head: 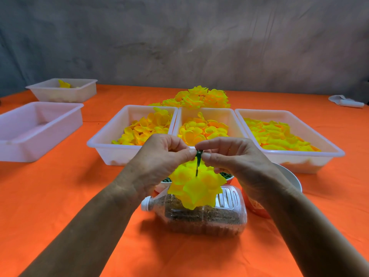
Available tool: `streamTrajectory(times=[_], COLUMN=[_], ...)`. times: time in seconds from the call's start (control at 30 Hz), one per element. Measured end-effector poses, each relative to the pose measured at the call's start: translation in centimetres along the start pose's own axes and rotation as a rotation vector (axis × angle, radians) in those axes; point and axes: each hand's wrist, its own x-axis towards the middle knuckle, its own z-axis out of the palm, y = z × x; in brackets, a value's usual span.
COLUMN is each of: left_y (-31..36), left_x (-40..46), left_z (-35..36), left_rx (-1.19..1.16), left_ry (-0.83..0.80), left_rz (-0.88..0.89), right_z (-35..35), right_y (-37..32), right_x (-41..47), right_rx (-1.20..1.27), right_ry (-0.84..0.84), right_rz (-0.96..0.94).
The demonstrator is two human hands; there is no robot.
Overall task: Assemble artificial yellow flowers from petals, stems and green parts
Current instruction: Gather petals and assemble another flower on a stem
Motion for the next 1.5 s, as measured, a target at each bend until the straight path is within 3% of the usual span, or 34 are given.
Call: streamTrajectory(times=[0.3,0.77,1.03,1.37,1.5], left_y=[0.1,-0.4,-0.2,-0.5,-0.6], left_x=[0.7,0.4,0.9,1.4,1.5], left_z=[-0.1,-0.1,0.0,0.2,-0.2], left_rx=[-0.164,-0.085,-0.159,-0.252,-0.357], left_ry=[-0.096,0.021,-0.018,-0.008,-0.102], left_rz=[-0.278,-0.075,-0.24,-0.289,-0.308], right_z=[-0.2,-0.1,0.2,0.8,1.0], right_y=[-0.3,0.3,-0.4,-0.8,-1.1], right_x=[0.2,0.3,0.8,1.3,1.6], right_rx=[0.041,0.155,0.224,0.383,0.394], right_ry=[-0.035,-0.029,0.022,0.015,0.026], right_rz=[0.074,0.107,0.222,0.415,0.435])
